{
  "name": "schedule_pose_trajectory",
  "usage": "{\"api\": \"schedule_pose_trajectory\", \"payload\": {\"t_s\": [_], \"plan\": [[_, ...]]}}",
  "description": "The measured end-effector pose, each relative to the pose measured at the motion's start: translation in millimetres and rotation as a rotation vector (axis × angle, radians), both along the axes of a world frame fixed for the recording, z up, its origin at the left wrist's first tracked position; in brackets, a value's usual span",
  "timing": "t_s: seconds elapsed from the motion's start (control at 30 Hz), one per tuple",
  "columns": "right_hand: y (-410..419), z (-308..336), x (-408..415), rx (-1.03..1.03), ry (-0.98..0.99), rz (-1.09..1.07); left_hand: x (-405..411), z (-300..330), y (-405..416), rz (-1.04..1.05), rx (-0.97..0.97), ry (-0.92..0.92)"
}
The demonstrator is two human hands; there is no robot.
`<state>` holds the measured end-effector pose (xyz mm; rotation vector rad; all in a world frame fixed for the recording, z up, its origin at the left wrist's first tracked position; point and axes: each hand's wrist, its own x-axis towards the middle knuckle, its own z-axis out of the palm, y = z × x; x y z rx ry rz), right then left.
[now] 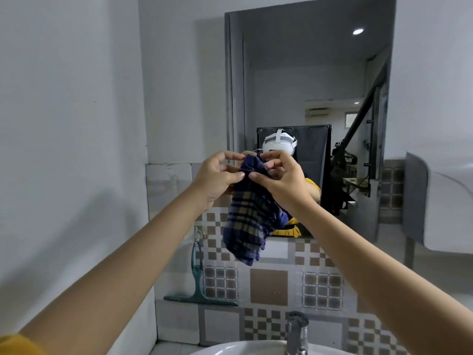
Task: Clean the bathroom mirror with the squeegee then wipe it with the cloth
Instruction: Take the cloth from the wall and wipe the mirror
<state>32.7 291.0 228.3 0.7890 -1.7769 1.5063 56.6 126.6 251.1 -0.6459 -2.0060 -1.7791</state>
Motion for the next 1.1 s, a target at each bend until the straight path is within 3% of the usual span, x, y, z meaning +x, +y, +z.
{"api": "schedule_pose_trajectory", "payload": {"t_s": [0.07, 0.17, 0.3, 0.53, 0.77, 0.97, 1.1], "plan": [[15.5, -2.1, -0.8, 0.105, -0.061, -0.006, -0.2, 3.0, 8.1, 0.018, -0.084, 0.063], [35.6, -9.2, -2.6, 0.115, -0.240, 0.209, 0.8, 10.6, 21.4, 0.051, -0.300, 0.193], [52.8, -20.9, -1.5, 0.041, -0.184, 0.270, -2.9, 19.3, 37.9, 0.231, -0.526, 0.342], [76.6, -28.6, 6.8, -0.190, -0.211, 0.549, -12.9, 25.3, 56.2, 0.178, -0.484, 0.351], [86.5, -28.3, 4.7, -0.251, -0.256, 0.548, -27.2, 28.0, 69.2, 0.116, -0.499, 0.360], [77.9, -14.7, 5.7, -0.450, -0.309, 0.656, -40.0, 36.8, 69.2, 0.030, -0.278, 0.274], [66.4, 0.1, 2.0, -0.444, -0.310, 0.589, -48.0, 49.3, 64.5, 0.051, -0.242, 0.270]]}}
